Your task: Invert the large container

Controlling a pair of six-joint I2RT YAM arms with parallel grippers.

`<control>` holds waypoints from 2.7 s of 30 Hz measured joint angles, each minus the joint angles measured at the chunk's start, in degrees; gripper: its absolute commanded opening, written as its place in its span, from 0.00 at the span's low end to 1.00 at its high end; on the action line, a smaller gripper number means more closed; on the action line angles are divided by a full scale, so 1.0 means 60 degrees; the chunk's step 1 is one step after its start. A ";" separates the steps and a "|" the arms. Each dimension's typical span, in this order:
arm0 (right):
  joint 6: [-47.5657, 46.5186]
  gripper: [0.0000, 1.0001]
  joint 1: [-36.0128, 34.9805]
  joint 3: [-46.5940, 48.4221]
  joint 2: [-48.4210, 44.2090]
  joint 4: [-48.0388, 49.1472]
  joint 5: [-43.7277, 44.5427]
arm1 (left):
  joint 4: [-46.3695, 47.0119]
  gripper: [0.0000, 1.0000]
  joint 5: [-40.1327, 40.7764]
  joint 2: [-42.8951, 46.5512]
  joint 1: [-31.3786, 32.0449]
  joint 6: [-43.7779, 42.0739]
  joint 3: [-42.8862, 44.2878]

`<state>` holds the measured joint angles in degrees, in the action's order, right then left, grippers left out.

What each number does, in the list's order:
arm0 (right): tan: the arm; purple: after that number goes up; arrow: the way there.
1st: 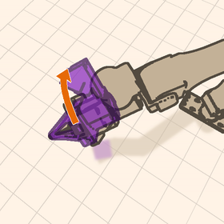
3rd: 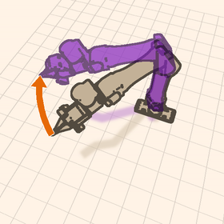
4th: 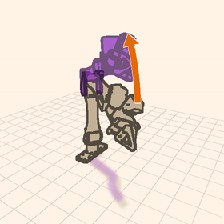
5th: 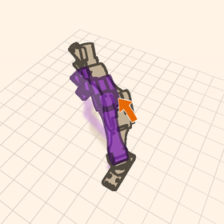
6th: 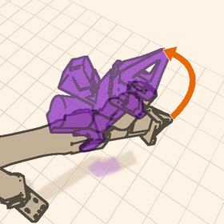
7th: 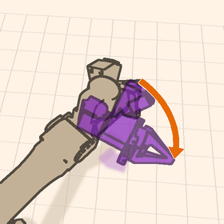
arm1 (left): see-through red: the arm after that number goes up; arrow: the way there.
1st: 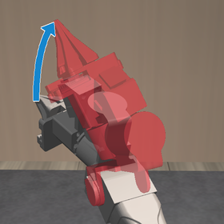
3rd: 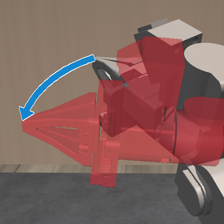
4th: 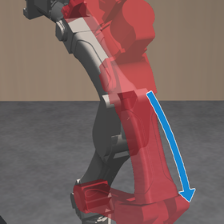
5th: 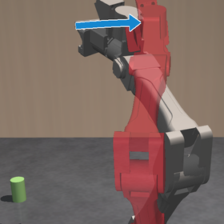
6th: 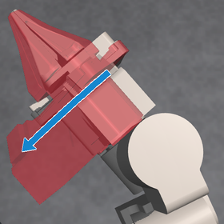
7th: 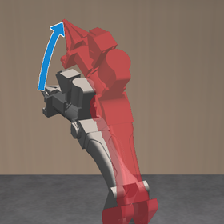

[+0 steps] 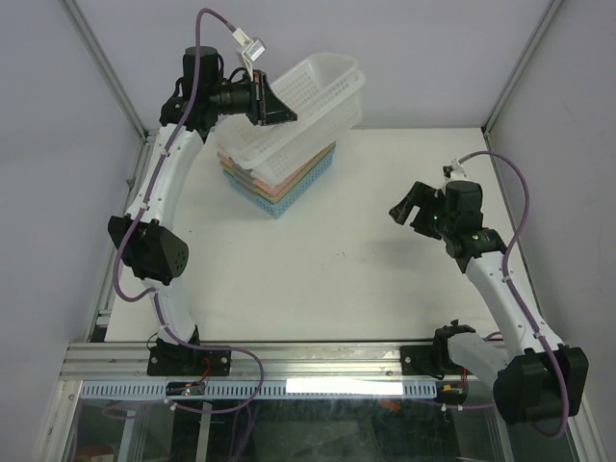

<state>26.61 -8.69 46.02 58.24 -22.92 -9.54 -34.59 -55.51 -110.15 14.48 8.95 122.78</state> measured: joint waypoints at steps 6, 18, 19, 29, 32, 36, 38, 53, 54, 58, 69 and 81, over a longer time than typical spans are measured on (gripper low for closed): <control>-0.0033 0.82 0.0011 0.0026 -0.0237 -0.0153 0.0047 | 0.0182 0.00 0.0142 0.0062 -0.0007 0.0288 0.0605; -0.0208 0.80 0.0036 0.0535 -0.1158 -0.0251 -0.0364 | 0.1523 0.00 0.1038 0.1483 0.0029 0.0499 0.0313; -0.0237 0.80 0.0040 0.0619 -0.1158 -0.0248 -0.0568 | 0.1617 0.00 0.1064 0.1625 0.0029 0.0510 0.0233; 0.0608 0.48 -0.0007 0.1111 -0.0780 0.1337 -0.2903 | 0.2200 0.00 0.1319 0.1949 0.0026 0.0663 -0.0211; 0.1177 0.32 -0.0404 0.1268 -0.0076 0.2382 -0.3377 | 0.2273 0.00 0.1330 0.1949 0.0026 0.0707 -0.0226; 0.1676 0.22 -0.1581 0.1851 0.1067 0.3268 -0.3355 | 0.2459 0.00 0.1355 0.1967 0.0026 0.0736 -0.0426; 0.1982 0.20 -0.2255 0.2153 0.1628 0.3927 -0.3260 | 0.2532 0.00 0.1432 0.2022 0.0026 0.0736 -0.0688; 0.3136 0.23 -0.3814 0.4455 0.4430 0.6313 -0.2499 | 0.2728 0.00 0.1563 0.2452 0.0026 0.0841 -0.1053; 0.3169 0.27 -0.3829 0.4528 0.4488 0.6357 -0.2463 | 0.2743 0.00 0.1566 0.2535 0.0026 0.0845 -0.1031; 0.3286 0.36 -0.3883 0.4747 0.4601 0.6539 -0.2291 | 0.2783 0.00 0.1698 0.2962 0.0026 0.0841 -0.1020; 0.4011 0.37 -0.3916 0.4535 0.4605 0.7074 -0.0630 | 0.3136 0.00 0.1745 0.4058 0.0015 0.0685 -0.2495; 0.4262 0.46 -0.4044 0.4481 0.4608 0.7180 0.0018 | 0.3020 0.00 0.2007 0.4003 0.0011 0.0353 -0.2488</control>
<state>52.18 -32.95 72.90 85.89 20.16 -9.43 -16.47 -43.46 -86.13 14.55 11.07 107.85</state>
